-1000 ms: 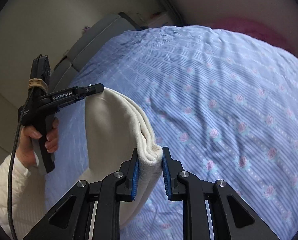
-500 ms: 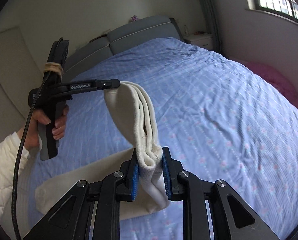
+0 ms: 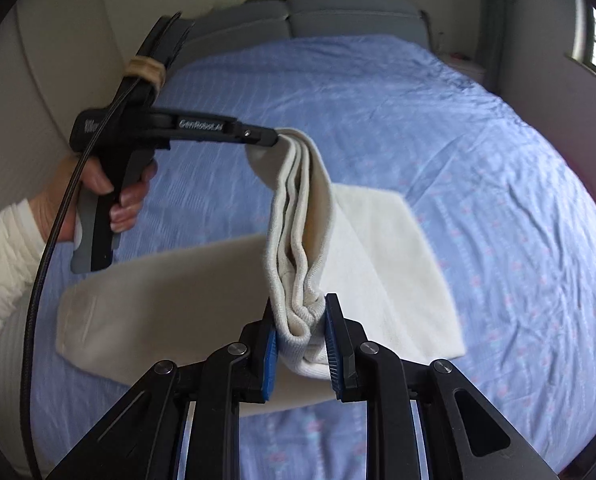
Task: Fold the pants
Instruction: 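Lift the strip end with both grippers and fold it toward the waistband, then open both grippers to release the folded end onto the pants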
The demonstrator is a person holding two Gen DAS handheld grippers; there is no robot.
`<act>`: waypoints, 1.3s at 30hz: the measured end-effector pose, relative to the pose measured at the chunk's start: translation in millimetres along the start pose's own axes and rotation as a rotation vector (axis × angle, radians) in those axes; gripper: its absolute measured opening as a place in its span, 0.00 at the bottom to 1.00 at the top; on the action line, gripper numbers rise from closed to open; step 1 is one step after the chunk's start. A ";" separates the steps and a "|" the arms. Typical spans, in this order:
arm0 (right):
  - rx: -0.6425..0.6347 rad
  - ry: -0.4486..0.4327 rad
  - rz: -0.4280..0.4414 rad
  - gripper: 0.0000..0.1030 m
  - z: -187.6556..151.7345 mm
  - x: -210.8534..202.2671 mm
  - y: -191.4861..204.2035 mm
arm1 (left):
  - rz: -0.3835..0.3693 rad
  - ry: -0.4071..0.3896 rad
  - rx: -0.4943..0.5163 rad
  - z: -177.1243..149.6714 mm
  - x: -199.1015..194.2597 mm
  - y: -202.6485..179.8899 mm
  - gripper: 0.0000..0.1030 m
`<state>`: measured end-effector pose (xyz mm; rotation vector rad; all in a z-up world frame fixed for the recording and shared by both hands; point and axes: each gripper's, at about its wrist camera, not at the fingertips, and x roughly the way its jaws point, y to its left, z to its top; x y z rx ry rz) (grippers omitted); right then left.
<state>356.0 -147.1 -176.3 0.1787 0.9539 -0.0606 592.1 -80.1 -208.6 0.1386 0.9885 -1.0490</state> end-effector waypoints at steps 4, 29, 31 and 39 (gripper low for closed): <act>-0.058 0.093 0.011 0.22 -24.6 39.2 37.3 | 0.038 0.071 -0.027 -45.3 8.5 34.7 0.17; 0.093 0.213 0.082 0.53 -77.3 75.0 28.2 | -0.027 0.034 -0.501 -133.0 -3.1 73.8 0.63; 0.131 0.243 0.077 0.53 -75.0 91.4 15.2 | -0.040 0.046 -0.531 -128.0 13.6 80.7 0.63; 0.042 0.345 0.105 0.54 -114.3 132.3 35.6 | 0.055 0.135 -0.513 -125.8 66.9 75.1 0.60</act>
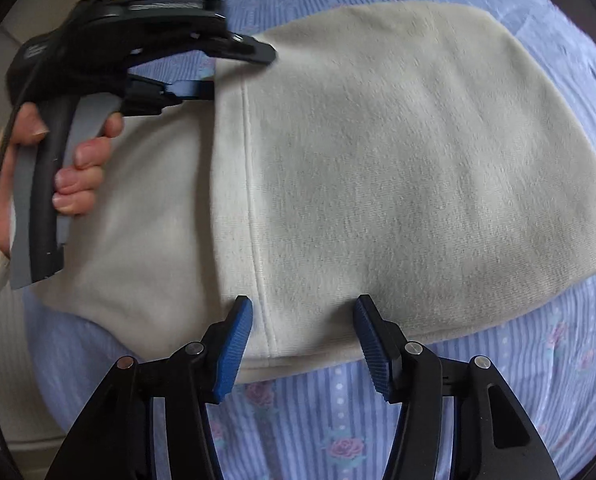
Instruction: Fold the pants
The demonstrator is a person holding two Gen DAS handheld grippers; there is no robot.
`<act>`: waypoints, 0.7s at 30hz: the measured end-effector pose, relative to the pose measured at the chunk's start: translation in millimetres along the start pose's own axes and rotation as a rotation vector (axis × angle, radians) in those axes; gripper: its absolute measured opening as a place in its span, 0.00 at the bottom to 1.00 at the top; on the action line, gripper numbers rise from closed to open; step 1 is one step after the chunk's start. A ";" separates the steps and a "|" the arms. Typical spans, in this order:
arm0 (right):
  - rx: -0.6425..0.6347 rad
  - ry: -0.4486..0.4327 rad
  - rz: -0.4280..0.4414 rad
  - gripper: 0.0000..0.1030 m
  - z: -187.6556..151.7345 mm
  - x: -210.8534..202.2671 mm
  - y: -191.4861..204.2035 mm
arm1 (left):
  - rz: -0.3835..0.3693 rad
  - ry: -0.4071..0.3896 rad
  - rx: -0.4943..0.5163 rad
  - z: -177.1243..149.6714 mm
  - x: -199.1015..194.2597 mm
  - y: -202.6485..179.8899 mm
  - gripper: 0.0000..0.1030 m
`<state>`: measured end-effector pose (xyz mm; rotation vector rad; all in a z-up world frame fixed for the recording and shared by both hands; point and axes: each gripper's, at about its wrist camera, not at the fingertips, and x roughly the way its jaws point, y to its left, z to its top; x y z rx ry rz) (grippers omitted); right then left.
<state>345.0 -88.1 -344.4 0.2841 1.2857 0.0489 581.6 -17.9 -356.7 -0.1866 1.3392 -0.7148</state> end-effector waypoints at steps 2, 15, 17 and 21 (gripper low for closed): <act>0.001 0.005 0.004 0.54 -1.4 1.4 1.9 | -0.008 -0.020 -0.054 -1.0 0.4 3.4 0.45; 0.003 0.073 0.150 0.53 16.0 -9.9 11.3 | -0.071 -0.089 0.042 -3.5 -69.8 -15.9 0.18; -0.006 0.078 0.170 0.53 16.8 -6.4 21.9 | -0.023 -0.083 0.012 3.8 -64.9 3.1 0.18; 0.011 0.099 0.198 0.53 26.8 2.8 33.1 | 0.062 -0.015 -0.048 9.5 -38.1 35.5 0.21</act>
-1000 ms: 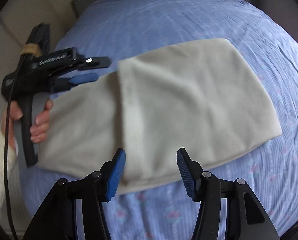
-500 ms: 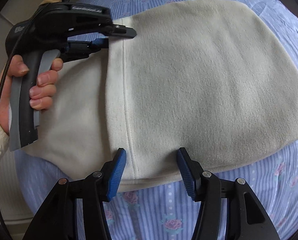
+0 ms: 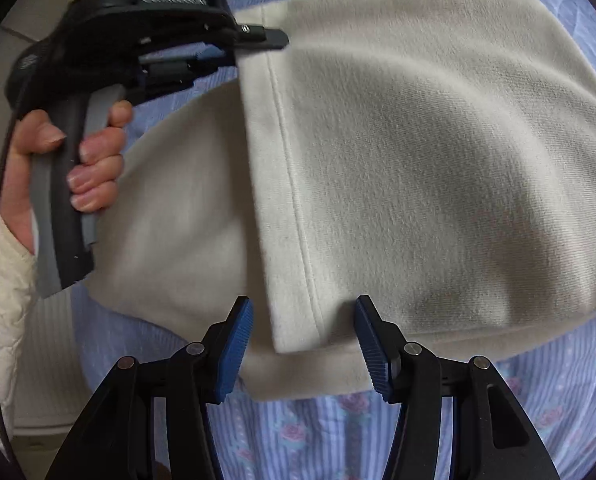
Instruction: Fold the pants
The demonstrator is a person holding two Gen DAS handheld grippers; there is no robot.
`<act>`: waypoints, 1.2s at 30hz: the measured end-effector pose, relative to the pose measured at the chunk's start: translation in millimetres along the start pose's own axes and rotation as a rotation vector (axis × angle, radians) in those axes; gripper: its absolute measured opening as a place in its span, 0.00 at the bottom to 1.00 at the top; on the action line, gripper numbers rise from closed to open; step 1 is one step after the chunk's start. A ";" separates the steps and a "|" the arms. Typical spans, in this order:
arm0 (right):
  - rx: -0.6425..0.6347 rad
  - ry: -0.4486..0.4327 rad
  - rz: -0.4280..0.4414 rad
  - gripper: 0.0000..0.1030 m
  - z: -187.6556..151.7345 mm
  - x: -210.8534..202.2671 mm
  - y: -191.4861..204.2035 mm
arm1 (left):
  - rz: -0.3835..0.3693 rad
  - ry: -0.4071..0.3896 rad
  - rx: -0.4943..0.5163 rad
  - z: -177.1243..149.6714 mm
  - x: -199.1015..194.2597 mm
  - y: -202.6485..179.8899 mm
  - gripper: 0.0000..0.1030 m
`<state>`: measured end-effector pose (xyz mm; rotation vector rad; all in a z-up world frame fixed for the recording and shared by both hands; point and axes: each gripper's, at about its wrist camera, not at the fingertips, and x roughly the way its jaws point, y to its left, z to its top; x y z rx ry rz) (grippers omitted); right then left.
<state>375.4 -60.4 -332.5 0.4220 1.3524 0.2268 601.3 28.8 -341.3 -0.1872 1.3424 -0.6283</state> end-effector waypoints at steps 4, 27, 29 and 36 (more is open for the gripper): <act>0.036 0.022 0.029 0.53 2.2 -9.1 -10.1 | 0.079 -0.044 -0.047 -3.0 -18.3 6.3 0.44; 0.188 -0.177 -0.279 0.53 -16.2 -133.8 -151.8 | -0.123 0.070 -0.410 -187.3 2.3 -28.3 0.52; 0.179 -0.173 -0.280 0.53 -15.3 -137.5 -158.9 | -0.087 0.067 -0.435 -188.4 4.1 -25.4 0.31; 0.082 -0.143 -0.308 0.53 -11.9 -135.7 -155.7 | -0.133 -0.053 -0.468 -201.9 -51.0 -35.6 0.16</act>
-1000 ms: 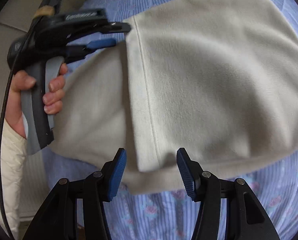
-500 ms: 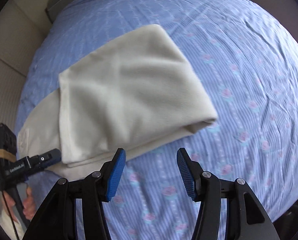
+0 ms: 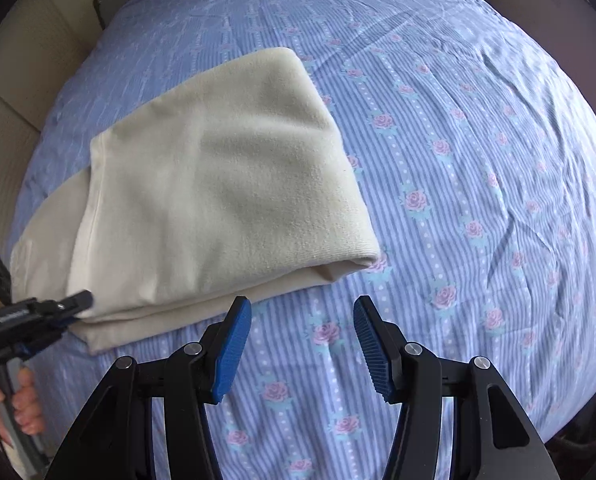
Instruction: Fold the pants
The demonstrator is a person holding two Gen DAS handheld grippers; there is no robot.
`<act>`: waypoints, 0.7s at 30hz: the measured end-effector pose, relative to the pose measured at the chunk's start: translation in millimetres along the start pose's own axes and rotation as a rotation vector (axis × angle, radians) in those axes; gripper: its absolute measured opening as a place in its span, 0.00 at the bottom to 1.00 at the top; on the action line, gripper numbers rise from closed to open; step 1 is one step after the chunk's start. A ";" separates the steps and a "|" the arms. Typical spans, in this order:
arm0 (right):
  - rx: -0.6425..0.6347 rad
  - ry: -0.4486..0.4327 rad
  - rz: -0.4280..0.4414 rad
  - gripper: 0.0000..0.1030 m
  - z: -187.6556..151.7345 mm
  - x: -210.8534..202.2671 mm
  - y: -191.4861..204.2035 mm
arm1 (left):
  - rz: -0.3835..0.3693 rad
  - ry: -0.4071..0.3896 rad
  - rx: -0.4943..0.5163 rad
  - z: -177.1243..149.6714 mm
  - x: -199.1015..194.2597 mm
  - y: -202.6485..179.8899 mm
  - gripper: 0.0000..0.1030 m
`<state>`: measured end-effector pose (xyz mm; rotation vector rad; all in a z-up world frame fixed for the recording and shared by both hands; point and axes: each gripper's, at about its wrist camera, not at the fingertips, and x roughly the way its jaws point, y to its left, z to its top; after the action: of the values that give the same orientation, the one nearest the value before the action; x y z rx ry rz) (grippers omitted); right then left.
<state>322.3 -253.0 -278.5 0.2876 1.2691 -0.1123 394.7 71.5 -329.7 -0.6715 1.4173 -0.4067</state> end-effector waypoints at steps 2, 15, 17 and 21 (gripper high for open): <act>-0.019 -0.001 0.020 0.53 -0.1 -4.6 2.2 | 0.018 -0.020 0.021 -5.7 -14.4 -5.0 0.15; -0.063 0.009 -0.052 0.53 -4.5 29.4 -30.3 | 0.205 -0.086 0.049 -20.7 -19.7 -19.7 0.15; -0.073 0.024 -0.039 0.53 -2.7 40.3 -31.8 | 0.158 -0.132 0.037 -21.1 -36.7 -37.3 0.15; -0.073 0.008 -0.028 0.53 3.6 46.7 -31.9 | 0.107 -0.241 0.086 -14.6 -68.6 -80.9 0.15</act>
<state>331.9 -281.0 -326.8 0.2079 1.2822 -0.0889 381.9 51.1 -225.3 -0.5531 1.1947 -0.2905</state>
